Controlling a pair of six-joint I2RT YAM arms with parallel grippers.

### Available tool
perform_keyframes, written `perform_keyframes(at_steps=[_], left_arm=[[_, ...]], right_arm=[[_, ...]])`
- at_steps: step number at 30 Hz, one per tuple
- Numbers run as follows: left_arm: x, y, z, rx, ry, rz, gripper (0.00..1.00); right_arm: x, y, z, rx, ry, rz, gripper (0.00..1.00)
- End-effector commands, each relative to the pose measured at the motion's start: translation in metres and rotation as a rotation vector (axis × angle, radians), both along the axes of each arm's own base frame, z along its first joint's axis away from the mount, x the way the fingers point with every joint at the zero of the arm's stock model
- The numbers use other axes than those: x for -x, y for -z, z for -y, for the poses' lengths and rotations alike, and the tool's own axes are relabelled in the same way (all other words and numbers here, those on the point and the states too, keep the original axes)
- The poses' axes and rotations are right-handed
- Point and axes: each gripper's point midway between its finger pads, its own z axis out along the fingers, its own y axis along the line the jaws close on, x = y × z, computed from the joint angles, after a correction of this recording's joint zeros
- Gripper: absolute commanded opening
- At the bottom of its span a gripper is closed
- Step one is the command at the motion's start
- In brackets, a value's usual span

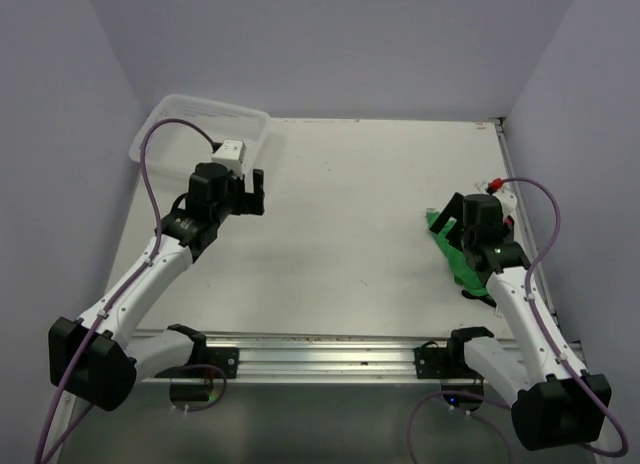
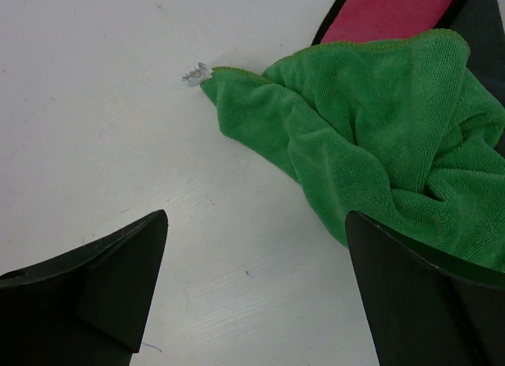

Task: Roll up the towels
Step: Move the towel to the center of the board

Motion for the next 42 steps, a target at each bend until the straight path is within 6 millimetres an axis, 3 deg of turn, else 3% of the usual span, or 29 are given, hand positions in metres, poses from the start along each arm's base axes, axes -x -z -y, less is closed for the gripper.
perform_keyframes(at_steps=[1, 5, 12, 14, 15, 16, 18, 24, 27, 35, 39, 40, 42], left_arm=[[-0.006, -0.024, 0.000, 0.017, -0.018, 0.055, 1.00], [-0.005, -0.023, 0.002, 0.020, -0.009, 0.052, 1.00], [-0.004, -0.020, 0.008, 0.032, 0.018, 0.033, 1.00], [-0.005, -0.020, 0.007, 0.030, 0.015, 0.033, 1.00], [-0.005, -0.019, 0.007, 0.030, 0.014, 0.028, 1.00], [-0.005, -0.018, 0.008, 0.033, 0.021, 0.025, 1.00], [-0.005, -0.018, 0.010, 0.035, 0.026, 0.020, 1.00], [-0.004, -0.019, 0.013, 0.046, 0.039, 0.017, 1.00], [-0.004, -0.017, 0.014, 0.051, 0.046, 0.011, 1.00], [-0.002, -0.015, 0.021, 0.071, 0.073, -0.003, 1.00], [-0.002, -0.016, 0.022, 0.076, 0.077, -0.005, 1.00], [-0.002, -0.016, 0.022, 0.077, 0.077, -0.005, 1.00], [-0.002, -0.016, 0.022, 0.077, 0.078, -0.005, 1.00]], right_arm=[[-0.007, -0.023, 0.005, -0.012, 0.044, 0.115, 0.99], [-0.008, -0.036, 0.004, 0.003, 0.015, 0.167, 0.99], [-0.017, -0.029, 0.006, 0.124, -0.099, 0.115, 0.99], [-0.022, -0.013, 0.010, 0.152, -0.088, 0.031, 0.99], [-0.027, -0.017, 0.010, 0.160, -0.092, 0.023, 0.99], [-0.028, -0.003, 0.011, 0.172, -0.102, -0.044, 0.96], [-0.032, -0.002, 0.014, 0.192, -0.088, -0.078, 0.94], [-0.043, 0.014, 0.023, 0.232, -0.040, -0.113, 0.79], [-0.041, 0.029, 0.036, 0.275, 0.010, -0.178, 0.63], [-0.037, 0.068, 0.049, 0.313, 0.061, -0.305, 0.65], [-0.039, 0.077, 0.047, 0.289, 0.051, -0.319, 0.40], [-0.039, 0.077, 0.045, 0.282, 0.045, -0.320, 0.27], [-0.041, 0.071, 0.044, 0.272, 0.044, -0.306, 0.14]])
